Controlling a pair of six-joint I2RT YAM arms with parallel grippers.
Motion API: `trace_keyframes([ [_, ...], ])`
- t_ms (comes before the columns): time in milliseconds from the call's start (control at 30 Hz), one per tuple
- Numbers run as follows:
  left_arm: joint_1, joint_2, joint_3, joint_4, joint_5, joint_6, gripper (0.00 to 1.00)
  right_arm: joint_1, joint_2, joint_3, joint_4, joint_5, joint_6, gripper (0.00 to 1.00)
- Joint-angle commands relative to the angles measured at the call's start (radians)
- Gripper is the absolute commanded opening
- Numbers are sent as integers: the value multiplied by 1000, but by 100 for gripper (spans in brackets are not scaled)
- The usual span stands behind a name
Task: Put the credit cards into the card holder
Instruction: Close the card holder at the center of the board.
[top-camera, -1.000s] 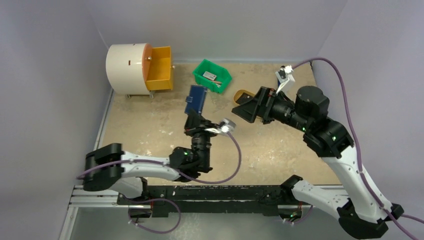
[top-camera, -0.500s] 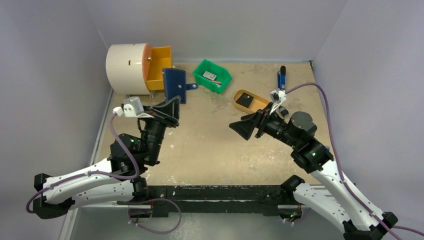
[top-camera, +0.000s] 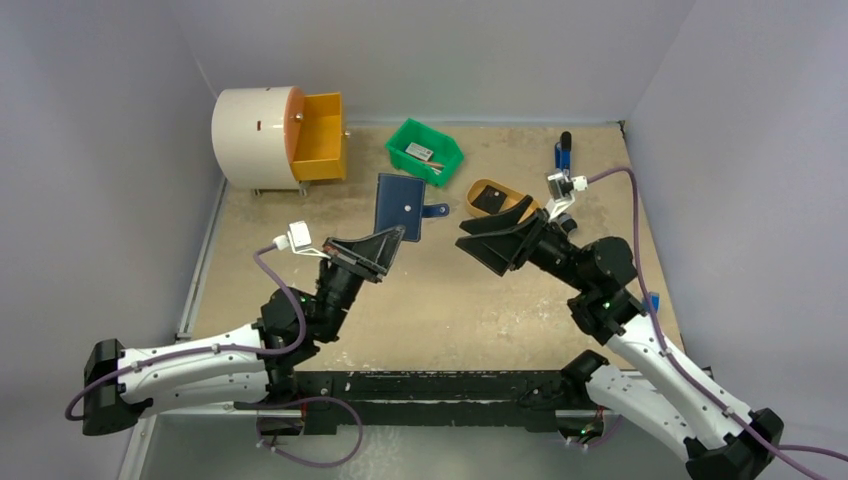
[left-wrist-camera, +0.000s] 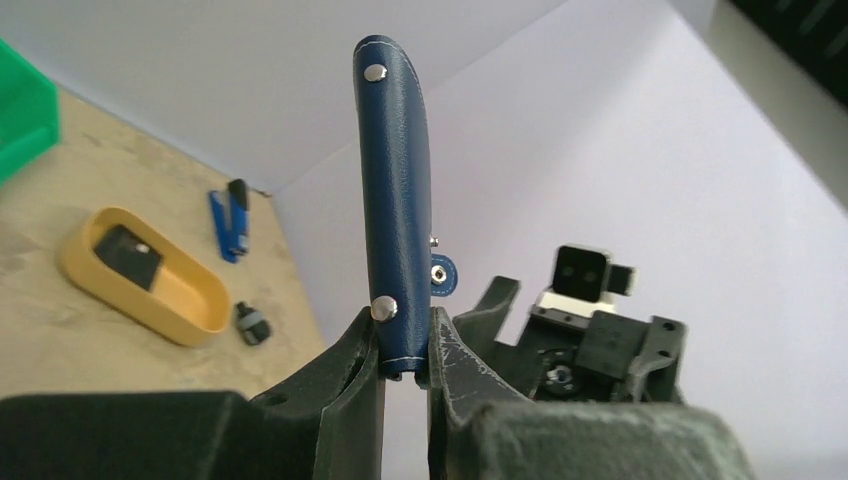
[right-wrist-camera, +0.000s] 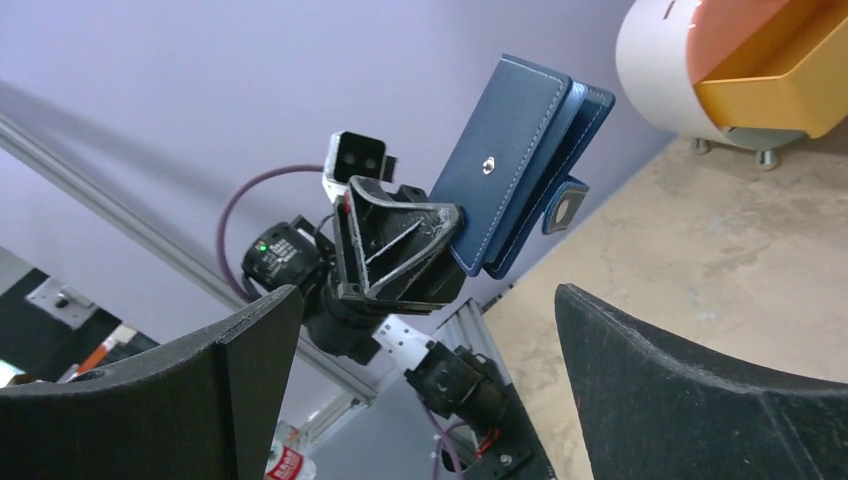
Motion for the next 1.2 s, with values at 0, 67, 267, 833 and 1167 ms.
trace_keyframes([
  [0, 0, 38, -11, 289, 63, -148, 0, 2, 30, 19, 149, -44, 99, 97],
  [67, 0, 62, -4, 322, 83, -169, 0, 4, 36, 10, 172, -41, 118, 97],
  [267, 0, 93, 1, 343, 103, -208, 0, 6, 89, 19, 221, -66, 166, 94],
  [833, 0, 140, 19, 312, 119, -218, 0, 26, 229, 86, 298, -88, 231, 68],
  [1167, 0, 155, 24, 312, 127, -209, 0, 37, 269, 100, 328, -100, 259, 42],
])
